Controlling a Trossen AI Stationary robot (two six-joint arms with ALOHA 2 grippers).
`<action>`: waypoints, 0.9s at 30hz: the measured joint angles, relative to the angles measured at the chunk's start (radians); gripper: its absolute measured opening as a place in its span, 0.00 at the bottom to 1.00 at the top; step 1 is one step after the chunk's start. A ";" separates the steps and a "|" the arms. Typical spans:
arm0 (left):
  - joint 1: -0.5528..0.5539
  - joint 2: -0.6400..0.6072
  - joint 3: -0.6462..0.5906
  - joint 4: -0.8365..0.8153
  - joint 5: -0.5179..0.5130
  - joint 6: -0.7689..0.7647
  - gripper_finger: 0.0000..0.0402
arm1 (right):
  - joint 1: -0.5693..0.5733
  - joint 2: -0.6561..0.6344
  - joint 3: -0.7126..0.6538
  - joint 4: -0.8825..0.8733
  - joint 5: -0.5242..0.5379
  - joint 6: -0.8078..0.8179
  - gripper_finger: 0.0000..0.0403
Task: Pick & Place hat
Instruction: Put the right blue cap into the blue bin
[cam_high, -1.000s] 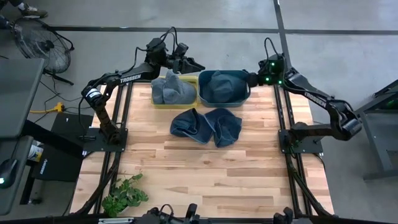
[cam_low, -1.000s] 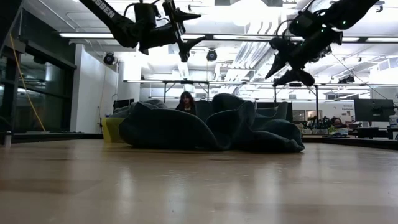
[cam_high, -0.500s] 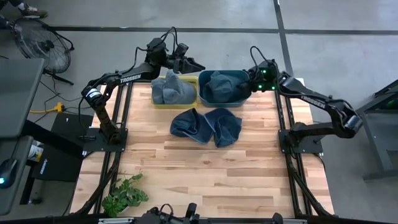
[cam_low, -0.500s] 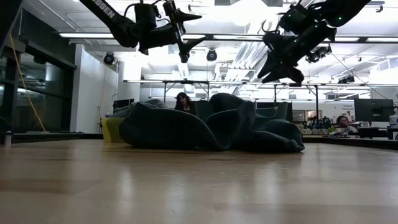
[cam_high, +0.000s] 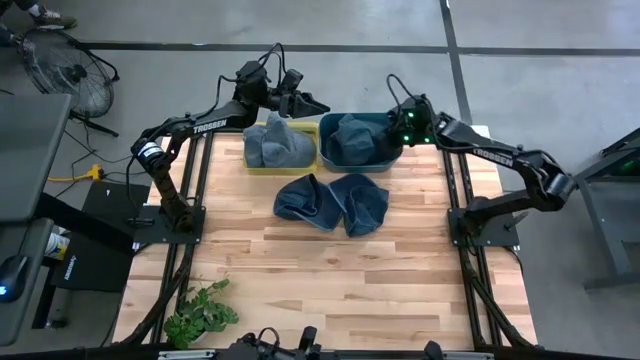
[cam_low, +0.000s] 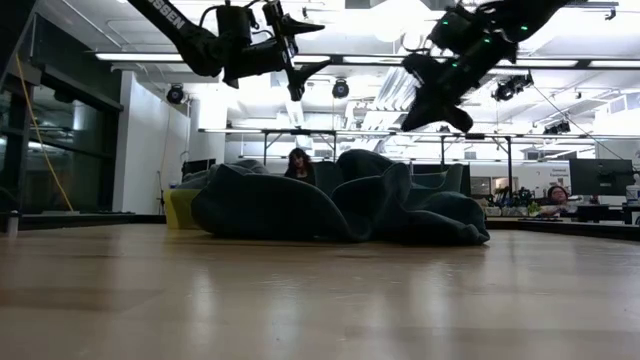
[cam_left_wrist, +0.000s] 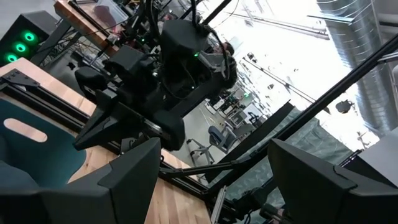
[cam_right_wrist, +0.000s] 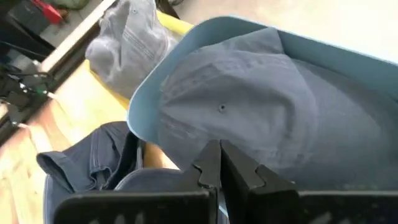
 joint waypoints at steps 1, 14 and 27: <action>0.000 0.000 0.000 -0.001 -0.002 0.000 0.73 | 0.006 0.023 0.030 -0.026 0.011 -0.007 0.01; 0.000 0.000 0.000 -0.002 0.054 -0.059 0.73 | 0.117 0.171 0.362 -0.588 0.038 -0.230 0.00; 0.000 0.000 0.000 -0.056 0.104 -0.069 0.73 | 0.442 0.120 0.356 -0.694 0.003 -0.162 0.00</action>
